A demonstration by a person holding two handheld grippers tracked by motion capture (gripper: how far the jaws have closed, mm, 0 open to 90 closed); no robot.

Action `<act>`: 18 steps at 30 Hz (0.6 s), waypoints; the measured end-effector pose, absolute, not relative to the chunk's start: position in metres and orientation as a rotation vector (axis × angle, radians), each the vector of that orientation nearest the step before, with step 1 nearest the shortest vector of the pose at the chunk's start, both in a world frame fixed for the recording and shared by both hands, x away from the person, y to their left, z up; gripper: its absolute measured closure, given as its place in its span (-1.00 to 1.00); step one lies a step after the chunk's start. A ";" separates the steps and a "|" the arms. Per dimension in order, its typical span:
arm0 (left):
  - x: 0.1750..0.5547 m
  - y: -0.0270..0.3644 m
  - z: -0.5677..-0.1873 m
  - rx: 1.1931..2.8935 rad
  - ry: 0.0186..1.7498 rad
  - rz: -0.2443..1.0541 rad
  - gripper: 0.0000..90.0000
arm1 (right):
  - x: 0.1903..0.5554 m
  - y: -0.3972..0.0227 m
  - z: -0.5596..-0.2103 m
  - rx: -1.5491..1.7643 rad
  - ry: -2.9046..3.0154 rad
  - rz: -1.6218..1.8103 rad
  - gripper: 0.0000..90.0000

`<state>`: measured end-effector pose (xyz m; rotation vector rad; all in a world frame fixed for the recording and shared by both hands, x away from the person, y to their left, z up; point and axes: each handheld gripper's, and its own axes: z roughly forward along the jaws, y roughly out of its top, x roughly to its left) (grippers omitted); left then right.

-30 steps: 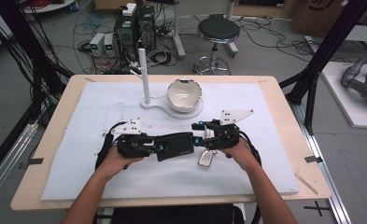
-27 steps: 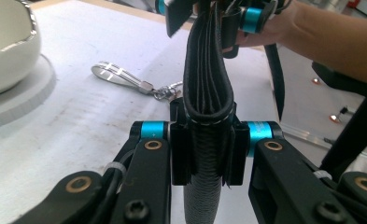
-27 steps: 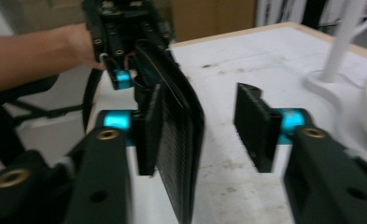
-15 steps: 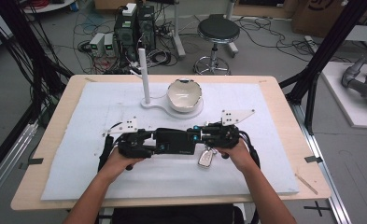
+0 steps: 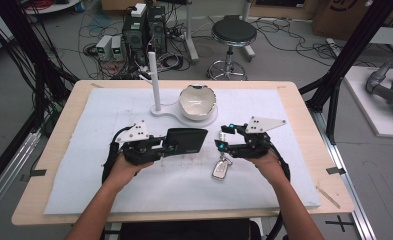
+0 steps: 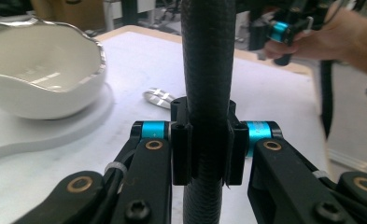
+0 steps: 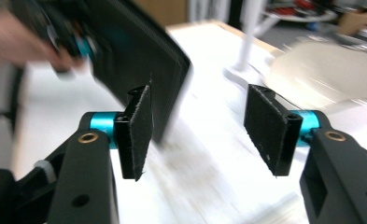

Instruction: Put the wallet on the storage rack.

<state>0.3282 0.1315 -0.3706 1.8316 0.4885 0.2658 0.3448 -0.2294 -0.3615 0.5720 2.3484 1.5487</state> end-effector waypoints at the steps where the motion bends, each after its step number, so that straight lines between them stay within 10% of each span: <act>1: 0.330 0.132 -0.366 1.848 0.490 0.292 0.72 | 0.344 -0.235 -0.361 0.587 2.353 1.529 -0.11; 18: 0.377 0.122 -0.301 2.045 0.480 0.519 0.72 | 0.344 -0.301 -0.359 0.843 2.204 1.220 -0.49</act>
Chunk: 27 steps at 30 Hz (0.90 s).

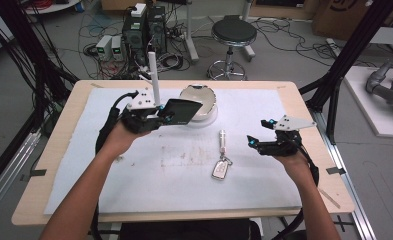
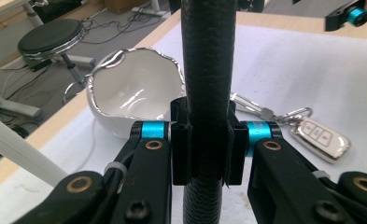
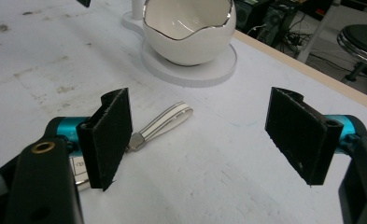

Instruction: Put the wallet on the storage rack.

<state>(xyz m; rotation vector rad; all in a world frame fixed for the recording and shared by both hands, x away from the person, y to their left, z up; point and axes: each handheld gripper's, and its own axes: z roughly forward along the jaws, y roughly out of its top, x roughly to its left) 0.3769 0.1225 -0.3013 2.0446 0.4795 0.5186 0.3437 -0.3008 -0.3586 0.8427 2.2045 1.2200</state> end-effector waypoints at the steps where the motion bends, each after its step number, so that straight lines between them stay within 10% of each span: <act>1: 0.381 0.121 -0.299 2.057 0.477 0.523 0.72 | 0.344 -0.303 -0.359 0.850 2.202 1.220 -0.49; 27: 0.462 0.073 -0.287 2.292 0.404 0.636 0.72 | 0.345 -0.334 -0.364 0.924 2.165 1.258 -0.52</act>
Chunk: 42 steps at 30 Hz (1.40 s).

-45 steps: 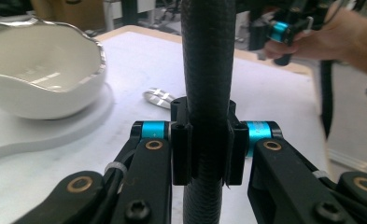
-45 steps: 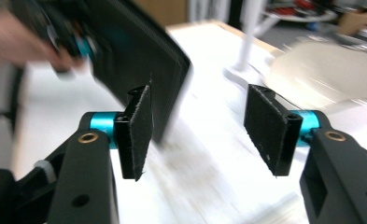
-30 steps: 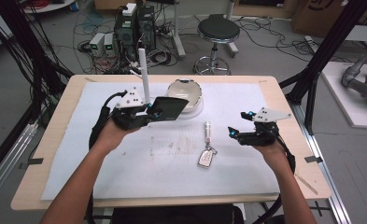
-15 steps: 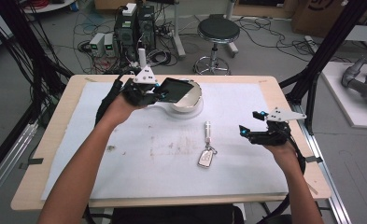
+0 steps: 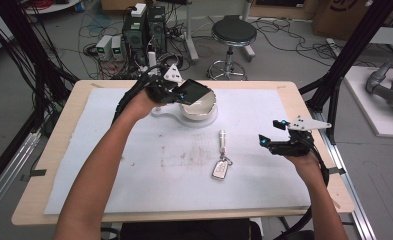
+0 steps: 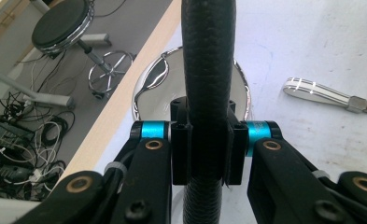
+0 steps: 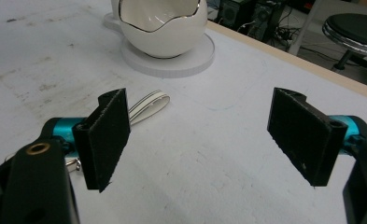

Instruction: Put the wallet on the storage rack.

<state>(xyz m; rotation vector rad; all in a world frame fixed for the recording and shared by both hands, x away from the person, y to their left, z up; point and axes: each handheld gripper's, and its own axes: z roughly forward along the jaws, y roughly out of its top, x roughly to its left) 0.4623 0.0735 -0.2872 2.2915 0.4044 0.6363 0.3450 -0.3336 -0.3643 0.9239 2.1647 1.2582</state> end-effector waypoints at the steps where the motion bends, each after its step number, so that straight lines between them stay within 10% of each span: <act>1: 0.464 0.072 -0.288 2.302 0.404 0.637 0.72 | 0.345 -0.334 -0.364 0.919 2.163 1.258 -0.52; 33: 0.485 0.043 -0.335 2.345 0.550 0.599 0.30 | 0.343 -0.339 -0.366 0.936 2.137 1.237 -0.51; 42: 0.477 0.053 -0.346 2.326 0.455 0.633 0.70 | 0.344 -0.336 -0.368 0.942 2.144 1.232 -0.51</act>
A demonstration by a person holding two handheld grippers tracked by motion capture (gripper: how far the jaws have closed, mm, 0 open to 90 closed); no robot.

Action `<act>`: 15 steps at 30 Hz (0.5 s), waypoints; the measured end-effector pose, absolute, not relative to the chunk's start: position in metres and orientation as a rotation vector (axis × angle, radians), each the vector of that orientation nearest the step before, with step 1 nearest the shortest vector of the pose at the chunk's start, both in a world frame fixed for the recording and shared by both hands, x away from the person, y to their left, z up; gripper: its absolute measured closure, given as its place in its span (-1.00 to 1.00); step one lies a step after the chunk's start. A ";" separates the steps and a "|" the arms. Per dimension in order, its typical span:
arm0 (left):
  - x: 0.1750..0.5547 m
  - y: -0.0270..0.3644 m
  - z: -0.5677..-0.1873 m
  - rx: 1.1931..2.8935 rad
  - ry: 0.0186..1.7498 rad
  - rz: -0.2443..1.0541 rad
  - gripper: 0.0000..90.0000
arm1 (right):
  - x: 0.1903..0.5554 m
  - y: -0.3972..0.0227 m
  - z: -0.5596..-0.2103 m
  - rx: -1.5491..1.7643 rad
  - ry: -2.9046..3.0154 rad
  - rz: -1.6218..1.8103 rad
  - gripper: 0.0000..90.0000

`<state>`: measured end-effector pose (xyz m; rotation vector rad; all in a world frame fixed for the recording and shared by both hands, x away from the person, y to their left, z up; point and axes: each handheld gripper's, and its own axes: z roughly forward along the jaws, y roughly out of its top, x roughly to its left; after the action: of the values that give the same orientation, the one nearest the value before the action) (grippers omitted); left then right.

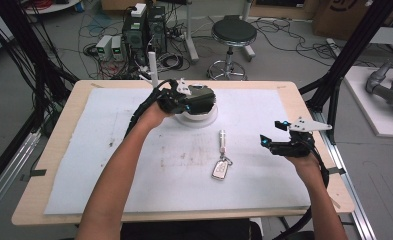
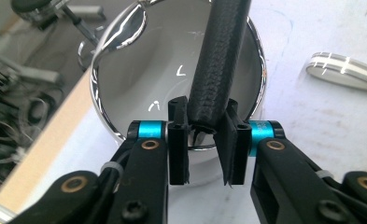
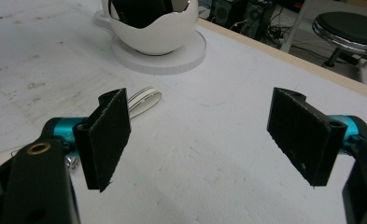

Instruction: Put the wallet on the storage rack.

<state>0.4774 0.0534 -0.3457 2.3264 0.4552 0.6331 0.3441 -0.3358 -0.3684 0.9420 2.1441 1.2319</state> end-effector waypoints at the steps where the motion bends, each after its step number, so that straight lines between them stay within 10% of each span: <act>1: 0.477 0.052 -0.344 2.334 0.426 0.650 0.71 | 0.344 -0.335 -0.369 0.945 2.146 1.230 -0.51; 15: 0.497 0.055 -0.338 2.328 0.307 0.694 0.71 | 0.345 -0.339 -0.371 0.956 2.141 1.235 -0.51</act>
<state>0.4965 0.0551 -0.3383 2.3283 0.3065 0.6944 0.3448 -0.3389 -0.3705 0.9560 2.1413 1.2352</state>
